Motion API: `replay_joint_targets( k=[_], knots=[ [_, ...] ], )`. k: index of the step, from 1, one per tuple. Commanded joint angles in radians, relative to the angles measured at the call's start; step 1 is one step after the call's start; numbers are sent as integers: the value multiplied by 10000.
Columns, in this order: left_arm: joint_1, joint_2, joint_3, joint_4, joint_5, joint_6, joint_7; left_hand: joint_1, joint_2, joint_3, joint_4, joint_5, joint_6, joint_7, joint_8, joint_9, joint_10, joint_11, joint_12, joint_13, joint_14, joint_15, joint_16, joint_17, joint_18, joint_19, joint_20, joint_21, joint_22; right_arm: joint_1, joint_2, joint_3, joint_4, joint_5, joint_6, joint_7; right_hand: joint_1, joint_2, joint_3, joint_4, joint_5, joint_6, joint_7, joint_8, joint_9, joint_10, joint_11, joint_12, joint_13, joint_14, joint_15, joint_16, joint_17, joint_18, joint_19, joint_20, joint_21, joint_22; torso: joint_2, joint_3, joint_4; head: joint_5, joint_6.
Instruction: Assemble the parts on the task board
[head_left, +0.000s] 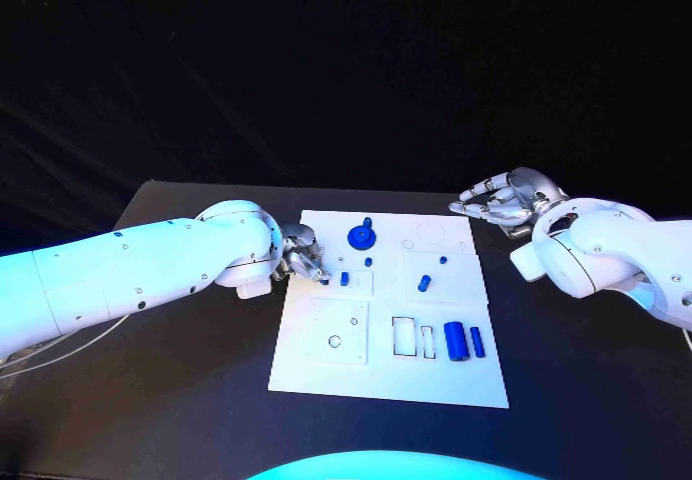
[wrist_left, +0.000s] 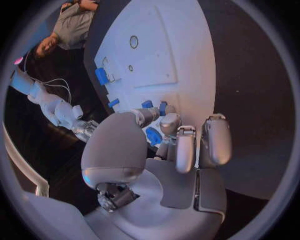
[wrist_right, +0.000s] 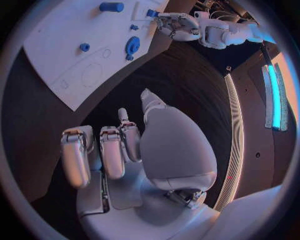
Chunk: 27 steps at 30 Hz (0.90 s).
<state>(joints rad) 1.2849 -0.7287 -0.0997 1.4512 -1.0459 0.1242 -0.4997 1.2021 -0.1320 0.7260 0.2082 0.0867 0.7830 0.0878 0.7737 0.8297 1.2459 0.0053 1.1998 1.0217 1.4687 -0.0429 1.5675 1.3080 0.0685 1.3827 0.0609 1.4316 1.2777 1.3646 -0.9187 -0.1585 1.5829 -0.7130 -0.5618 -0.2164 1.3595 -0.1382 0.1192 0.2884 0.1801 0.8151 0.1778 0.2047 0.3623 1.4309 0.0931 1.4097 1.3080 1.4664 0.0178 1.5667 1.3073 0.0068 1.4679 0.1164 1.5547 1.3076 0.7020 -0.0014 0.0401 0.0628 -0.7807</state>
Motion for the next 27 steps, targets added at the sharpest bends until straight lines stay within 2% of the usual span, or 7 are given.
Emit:
replay_joint_targets(
  k=[1,11,16,27],
  knots=[
    [-7,-4,-1,-18,-58,202,-8,-101,14,1584,-1516,69,1,-77,73,1,67,7,41,14,1021,-71,33,2628,-35,81,14,47,12,-9,8,1,-1,-52,110,123,-92,6,49,-24,-39,-59,7,17,-10,-39,-2,-28,1006,996,-5,-26,2436,-7,917,31,-46,2467,-3,-1,0,4,-14],
    [-8,16,-1,-11,-62,172,-10,-120,-2,1632,-1548,79,12,-78,86,-2,95,4,62,44,1021,-74,33,2628,-39,94,11,57,32,-20,14,1,-10,-51,112,124,-92,6,49,-24,-39,-59,7,17,-10,-39,-2,-28,1006,996,-5,-26,2436,-7,917,31,-46,2467,5,-6,-3,13,-21],
    [-11,49,-2,-13,-38,199,-8,-154,-16,1659,-1557,79,26,-79,98,-5,110,5,69,51,1021,-75,33,2628,-42,103,9,63,45,-24,15,1,-8,-51,114,126,-92,6,49,-24,-39,-59,7,17,-10,-39,-2,-28,1006,996,-5,-26,2436,-7,917,31,-46,2467,2,4,-1,13,-26],
    [-37,147,-30,-116,-2,263,-15,-698,23,1781,-1420,14,184,-155,259,-21,185,-43,37,-9,1021,-106,33,2628,-47,119,-14,67,72,-25,-2,1,6,-50,113,129,-92,6,49,-24,-39,-59,7,17,-10,-39,-2,-28,1006,996,-5,-26,2436,-7,917,31,-46,2467,8,4,-7,-4,-48]
  ],
)
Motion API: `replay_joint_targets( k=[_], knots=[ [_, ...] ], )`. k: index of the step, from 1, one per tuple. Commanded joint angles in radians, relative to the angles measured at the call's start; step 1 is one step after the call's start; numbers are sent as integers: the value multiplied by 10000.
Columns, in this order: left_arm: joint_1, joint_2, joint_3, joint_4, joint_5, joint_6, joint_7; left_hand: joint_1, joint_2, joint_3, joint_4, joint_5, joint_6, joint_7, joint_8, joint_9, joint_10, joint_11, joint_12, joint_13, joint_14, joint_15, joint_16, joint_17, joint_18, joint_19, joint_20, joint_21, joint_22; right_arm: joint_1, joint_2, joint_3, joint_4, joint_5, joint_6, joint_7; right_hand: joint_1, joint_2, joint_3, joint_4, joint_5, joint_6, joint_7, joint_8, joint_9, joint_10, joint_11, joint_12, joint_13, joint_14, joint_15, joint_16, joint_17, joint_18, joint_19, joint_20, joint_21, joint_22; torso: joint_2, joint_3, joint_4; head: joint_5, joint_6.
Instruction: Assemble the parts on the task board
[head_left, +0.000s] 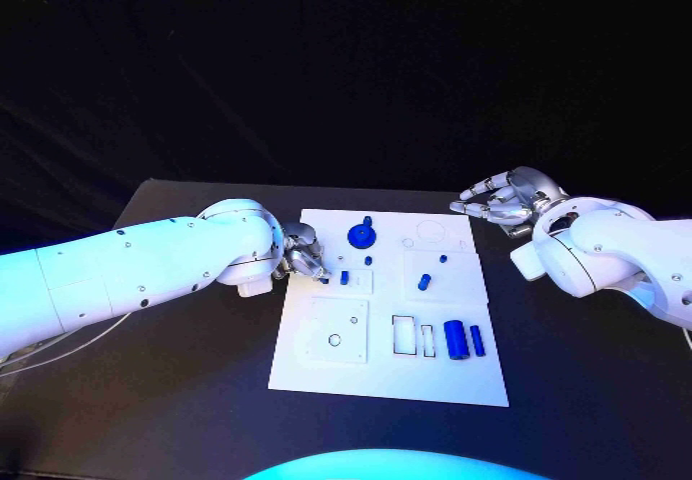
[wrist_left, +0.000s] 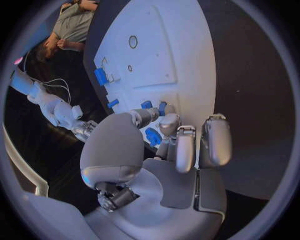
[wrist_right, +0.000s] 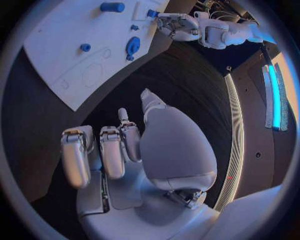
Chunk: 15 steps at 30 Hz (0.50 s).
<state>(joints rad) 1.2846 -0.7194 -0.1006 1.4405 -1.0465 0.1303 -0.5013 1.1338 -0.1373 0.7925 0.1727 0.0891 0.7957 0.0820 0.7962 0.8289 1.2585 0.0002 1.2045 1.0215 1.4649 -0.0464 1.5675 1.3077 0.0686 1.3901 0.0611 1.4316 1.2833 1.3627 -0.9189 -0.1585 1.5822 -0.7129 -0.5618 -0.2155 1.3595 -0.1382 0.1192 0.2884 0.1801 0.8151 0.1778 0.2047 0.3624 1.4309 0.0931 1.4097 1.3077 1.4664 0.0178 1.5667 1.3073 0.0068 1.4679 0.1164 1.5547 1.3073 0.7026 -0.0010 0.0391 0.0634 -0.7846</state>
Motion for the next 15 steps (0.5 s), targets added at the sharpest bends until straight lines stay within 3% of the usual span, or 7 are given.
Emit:
replay_joint_targets(
  k=[1,15],
  knots=[
    [-39,65,-25,-23,10,208,0,-37,76,1114,-1057,-12,63,-101,41,-14,60,5,-12,-10,1059,-73,33,2631,-47,44,-18,66,14,-7,-1,1,15,-50,112,120,-92,6,50,-24,-40,-59,7,18,-11,-39,-2,-28,1009,996,-5,-26,2436,-7,918,30,-46,2470,4,-1,4,-14,-6],
    [-77,125,-44,-146,33,141,-10,-514,63,890,-782,-141,125,-174,144,-49,95,-49,-27,-30,1059,-119,33,2631,-49,49,-60,56,20,-7,-10,1,22,-46,112,130,-105,0,53,-26,-40,-71,6,42,-21,-49,-3,-39,997,993,-7,-31,2424,-5,914,28,-52,2465,-5,1,7,-25,-36]
  ],
)
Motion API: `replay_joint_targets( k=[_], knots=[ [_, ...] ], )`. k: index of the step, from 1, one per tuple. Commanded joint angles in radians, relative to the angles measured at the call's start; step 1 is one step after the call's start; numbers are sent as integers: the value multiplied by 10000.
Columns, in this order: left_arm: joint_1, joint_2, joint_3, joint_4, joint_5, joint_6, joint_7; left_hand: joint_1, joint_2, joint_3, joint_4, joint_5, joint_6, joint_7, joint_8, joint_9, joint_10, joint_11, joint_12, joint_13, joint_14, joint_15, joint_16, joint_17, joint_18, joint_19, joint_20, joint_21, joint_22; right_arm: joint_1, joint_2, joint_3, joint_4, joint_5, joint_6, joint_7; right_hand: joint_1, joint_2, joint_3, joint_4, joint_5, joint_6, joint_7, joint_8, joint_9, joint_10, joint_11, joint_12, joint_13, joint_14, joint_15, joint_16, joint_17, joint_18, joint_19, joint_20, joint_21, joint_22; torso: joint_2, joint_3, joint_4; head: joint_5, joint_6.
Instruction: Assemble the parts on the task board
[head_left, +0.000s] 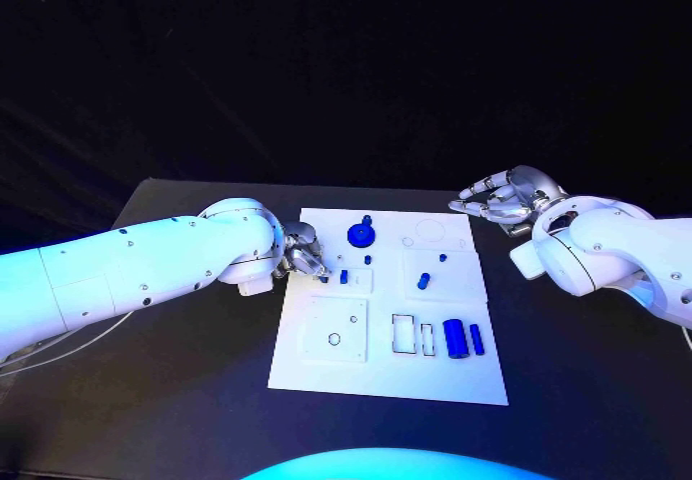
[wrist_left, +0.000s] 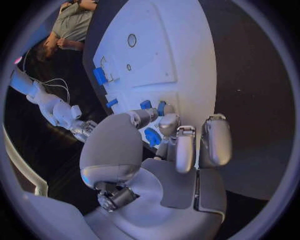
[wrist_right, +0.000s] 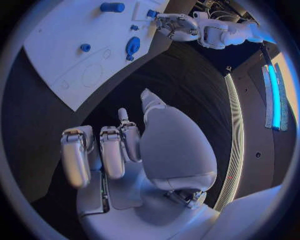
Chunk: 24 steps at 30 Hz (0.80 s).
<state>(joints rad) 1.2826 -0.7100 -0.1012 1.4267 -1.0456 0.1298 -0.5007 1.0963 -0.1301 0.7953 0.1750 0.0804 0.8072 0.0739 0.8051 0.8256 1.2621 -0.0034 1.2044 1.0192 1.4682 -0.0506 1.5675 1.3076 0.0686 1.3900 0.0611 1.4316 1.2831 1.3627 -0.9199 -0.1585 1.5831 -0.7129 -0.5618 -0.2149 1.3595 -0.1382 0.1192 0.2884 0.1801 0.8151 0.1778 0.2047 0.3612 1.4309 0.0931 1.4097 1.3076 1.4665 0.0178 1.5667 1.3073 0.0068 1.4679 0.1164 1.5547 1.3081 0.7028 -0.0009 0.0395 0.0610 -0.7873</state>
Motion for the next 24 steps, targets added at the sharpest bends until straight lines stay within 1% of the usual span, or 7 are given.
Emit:
replay_joint_targets(
  k=[1,6,10,12,19,20,24],
  knots=[
    [-58,33,-39,-13,25,146,-15,-149,-7,854,-799,-57,12,-95,57,-16,63,-14,-22,0,1026,-79,33,2632,-46,45,-61,52,12,-6,0,1,13,-46,111,125,-105,0,53,-26,-40,-71,6,41,-8,-49,-3,-39,999,993,-7,-31,2424,-5,914,29,-52,2457,-7,-2,3,-5,-8],
    [-59,35,-41,-30,40,155,-17,-300,-77,631,-705,-80,30,-123,85,-44,68,-35,-19,0,1026,-98,33,2632,-48,53,-80,50,21,-6,-6,1,18,-43,106,132,-105,0,53,-26,-40,-71,6,41,-8,-49,-3,-39,999,993,-7,-31,2424,-5,914,29,-52,2457,-8,-1,1,-5,-9],
    [-60,38,-43,-46,55,165,-20,-536,-250,236,-524,-70,76,-154,97,-102,61,-57,-15,5,1026,-120,33,2632,-49,59,-101,42,22,-6,-9,1,19,-33,99,154,-116,-2,51,-23,-41,-76,6,48,-12,-45,-3,-34,1003,992,-8,-33,2420,-3,910,28,-61,2451,-9,-1,0,-13,-15],
    [-60,41,-44,-58,65,185,-23,-746,-390,-148,-324,-65,133,-162,98,-163,44,-63,-21,-3,1026,-128,33,2632,-50,59,-111,31,15,-6,-11,1,18,-12,101,196,-125,-3,49,-18,-42,-77,6,51,-13,-64,-3,-55,982,985,-8,-43,2390,5,895,28,-89,2429,-10,-2,1,-13,-17],
    [-60,46,-50,-116,77,216,-36,-916,-464,-699,-24,-54,135,-138,56,-271,-47,-45,-95,-93,1026,-119,33,2632,-34,18,-113,-18,-57,-6,-14,1,14,15,109,261,-202,-11,22,7,-46,-83,6,64,-18,-74,-2,-67,970,975,-8,-57,2350,15,878,27,-121,2404,-8,-4,3,-24,-12],
    [-60,48,-50,-127,78,212,-38,-981,-501,-901,85,-53,149,-129,56,-296,-53,-37,-94,-92,1026,-111,33,2632,-37,23,-104,-20,-51,-6,-14,1,13,16,109,266,-202,-11,22,7,-46,-83,6,64,-18,-74,-2,-67,970,975,-8,-57,2350,15,878,27,-121,2404,-8,-5,4,-26,-15],
    [-60,55,-53,-167,79,192,-43,-1035,-526,-1269,280,-60,165,-118,56,-342,-59,-25,-90,-89,1026,-103,33,2632,-36,27,-97,-27,-49,-6,-13,1,12,19,111,284,-227,-15,13,12,-47,-84,7,69,-20,-74,-2,-67,969,969,-8,-66,2326,19,870,27,-135,2393,-9,-6,4,-30,-13]
  ],
)
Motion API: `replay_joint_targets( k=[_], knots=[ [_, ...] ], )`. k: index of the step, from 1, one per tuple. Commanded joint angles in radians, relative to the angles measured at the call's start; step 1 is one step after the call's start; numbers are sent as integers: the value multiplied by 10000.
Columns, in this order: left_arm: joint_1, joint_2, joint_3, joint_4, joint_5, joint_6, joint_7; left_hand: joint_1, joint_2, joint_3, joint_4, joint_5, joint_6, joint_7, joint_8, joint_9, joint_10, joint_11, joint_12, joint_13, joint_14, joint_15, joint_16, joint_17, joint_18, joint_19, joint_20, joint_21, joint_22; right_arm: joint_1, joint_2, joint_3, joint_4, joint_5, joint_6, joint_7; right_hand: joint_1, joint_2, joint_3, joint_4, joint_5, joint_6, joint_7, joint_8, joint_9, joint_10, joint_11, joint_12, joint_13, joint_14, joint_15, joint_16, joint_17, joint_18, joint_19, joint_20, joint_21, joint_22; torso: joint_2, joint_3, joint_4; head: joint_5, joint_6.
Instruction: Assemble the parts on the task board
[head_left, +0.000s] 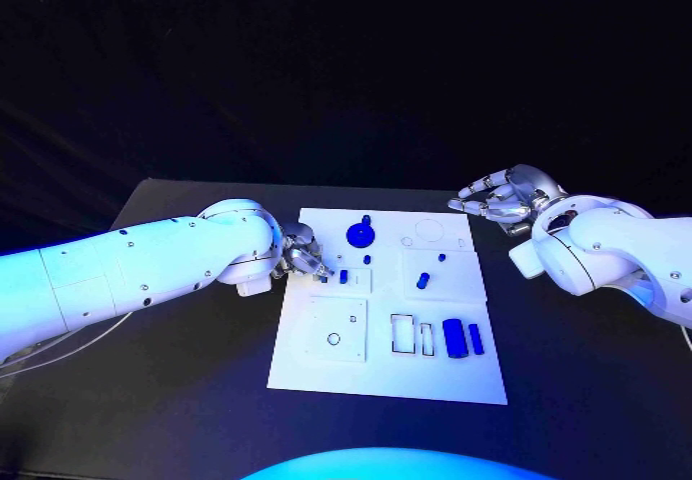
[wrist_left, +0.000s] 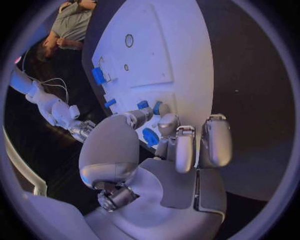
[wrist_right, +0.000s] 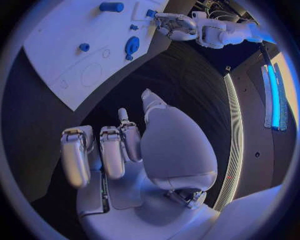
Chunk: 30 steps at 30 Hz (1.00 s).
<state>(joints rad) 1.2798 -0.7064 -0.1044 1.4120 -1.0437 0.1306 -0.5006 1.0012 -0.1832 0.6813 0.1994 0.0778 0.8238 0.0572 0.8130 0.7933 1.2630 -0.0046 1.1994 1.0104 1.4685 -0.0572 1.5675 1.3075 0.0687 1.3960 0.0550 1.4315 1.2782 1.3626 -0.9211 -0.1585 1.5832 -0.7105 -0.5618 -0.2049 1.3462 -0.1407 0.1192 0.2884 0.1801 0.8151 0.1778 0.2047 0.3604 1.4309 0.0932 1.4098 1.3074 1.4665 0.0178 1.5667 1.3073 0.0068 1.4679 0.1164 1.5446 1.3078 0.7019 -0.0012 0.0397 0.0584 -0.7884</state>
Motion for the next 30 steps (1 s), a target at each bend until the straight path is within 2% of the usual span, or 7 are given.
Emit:
replay_joint_targets(
  k=[1,10,20,25,30],
  knots=[
    [-31,20,-22,-29,61,178,-45,-95,-7,-275,108,-29,3,54,-22,-35,-69,-11,-38,2,1023,-34,33,2633,-35,-36,-34,-33,-7,-5,-1,1,10,-4,113,190,-124,4,0,15,-47,-86,6,74,-14,-74,-2,-68,970,968,-8,-68,2321,22,863,27,-48,2385,-1,-3,1,-5,-3],
    [-31,8,-25,-97,61,127,-51,-97,-7,-697,350,-24,5,63,-25,-84,-78,-1,-39,0,1023,-26,33,2633,-33,-34,-29,-42,-7,-5,-5,1,8,-2,131,215,-219,-21,-45,21,-46,-96,6,90,-22,-78,-2,-74,963,965,-9,-72,2311,26,858,26,-60,2377,0,-4,-1,-5,2],
    [-36,-116,-13,-20,184,31,-41,-60,-141,-1417,762,6,0,75,-14,-150,-102,11,-44,-10,1023,-16,33,2633,-24,-55,-19,-74,-43,-7,-4,1,1,-3,160,204,-250,-25,-58,23,-45,-98,6,95,-24,-83,-2,-80,956,963,-10,-76,2301,26,857,26,-62,2375,4,-9,-5,-29,-9],
    [-40,-210,59,104,390,-149,-25,-189,-122,-1739,924,13,-3,75,-6,-179,-108,14,-38,-7,1023,-12,33,2633,-20,-65,-15,-88,-58,-12,-4,1,-2,-3,184,198,-258,-20,-58,21,-42,-100,6,97,-25,-82,-2,-78,958,962,-9,-77,2298,27,855,26,-66,2372,1,-11,-4,-42,1],
    [-39,-354,273,296,798,-374,5,-349,-77,-2009,936,27,-25,73,-5,-202,-156,14,-80,-68,1023,-13,33,2633,-3,-108,-17,-128,-127,-22,-2,1,-11,-3,202,196,-258,-20,-58,21,-42,-100,6,97,-25,-82,-2,-78,958,962,-9,-77,2298,27,855,26,-66,2372,-3,-9,-9,-54,22]
  ],
)
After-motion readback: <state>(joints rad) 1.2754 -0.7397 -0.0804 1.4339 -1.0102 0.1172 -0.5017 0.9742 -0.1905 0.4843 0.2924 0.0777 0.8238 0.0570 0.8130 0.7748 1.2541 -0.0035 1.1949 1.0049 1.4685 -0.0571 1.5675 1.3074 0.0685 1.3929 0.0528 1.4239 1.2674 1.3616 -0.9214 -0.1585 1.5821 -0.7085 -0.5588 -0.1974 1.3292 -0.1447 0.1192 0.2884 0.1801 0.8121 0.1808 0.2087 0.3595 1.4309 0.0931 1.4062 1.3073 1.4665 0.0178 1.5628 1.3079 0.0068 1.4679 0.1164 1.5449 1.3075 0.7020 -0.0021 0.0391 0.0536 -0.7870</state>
